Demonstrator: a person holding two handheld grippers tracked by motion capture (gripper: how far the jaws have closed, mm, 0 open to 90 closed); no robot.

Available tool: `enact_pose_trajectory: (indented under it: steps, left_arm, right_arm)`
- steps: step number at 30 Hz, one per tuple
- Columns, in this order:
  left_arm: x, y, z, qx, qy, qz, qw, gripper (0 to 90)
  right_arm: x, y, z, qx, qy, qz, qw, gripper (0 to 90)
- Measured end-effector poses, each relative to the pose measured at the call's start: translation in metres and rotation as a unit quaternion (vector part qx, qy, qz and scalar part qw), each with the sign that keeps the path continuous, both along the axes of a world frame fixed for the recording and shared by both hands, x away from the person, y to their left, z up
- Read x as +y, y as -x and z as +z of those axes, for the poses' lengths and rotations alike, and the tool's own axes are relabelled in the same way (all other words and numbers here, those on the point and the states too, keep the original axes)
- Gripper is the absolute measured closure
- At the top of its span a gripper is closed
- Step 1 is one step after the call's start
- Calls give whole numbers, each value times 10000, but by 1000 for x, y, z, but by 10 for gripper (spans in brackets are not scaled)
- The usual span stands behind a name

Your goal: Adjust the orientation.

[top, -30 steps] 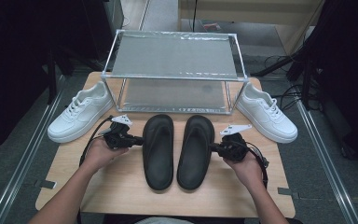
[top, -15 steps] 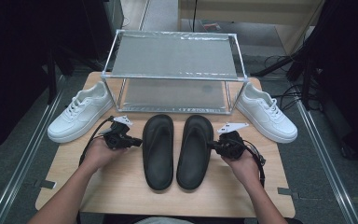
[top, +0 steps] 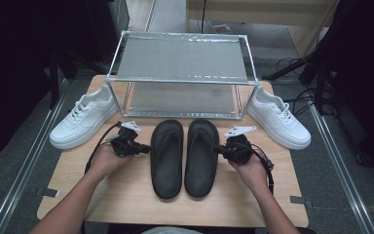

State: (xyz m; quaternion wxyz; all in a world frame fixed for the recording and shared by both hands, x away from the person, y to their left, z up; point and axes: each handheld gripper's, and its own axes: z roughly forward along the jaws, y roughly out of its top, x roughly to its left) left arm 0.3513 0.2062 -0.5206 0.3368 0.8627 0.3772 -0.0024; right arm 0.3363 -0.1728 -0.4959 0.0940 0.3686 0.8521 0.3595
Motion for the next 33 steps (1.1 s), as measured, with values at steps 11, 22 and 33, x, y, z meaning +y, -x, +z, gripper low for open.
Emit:
enact_pose_trajectory:
  steps: [11,22,33]
  left_arm:
    - [-10,2,0,80,17,-88,9999,900]
    - [-31,20,0,110,28,-481,9988,899]
    - [-41,27,1,3,139,-735,9972,891]
  right_arm:
    - [0,-1,0,17,-5,2,10000,900]
    - [-18,-6,-1,75,-84,-288,9995,900]
    - [-32,-13,-4,126,-144,-576,9982,899]
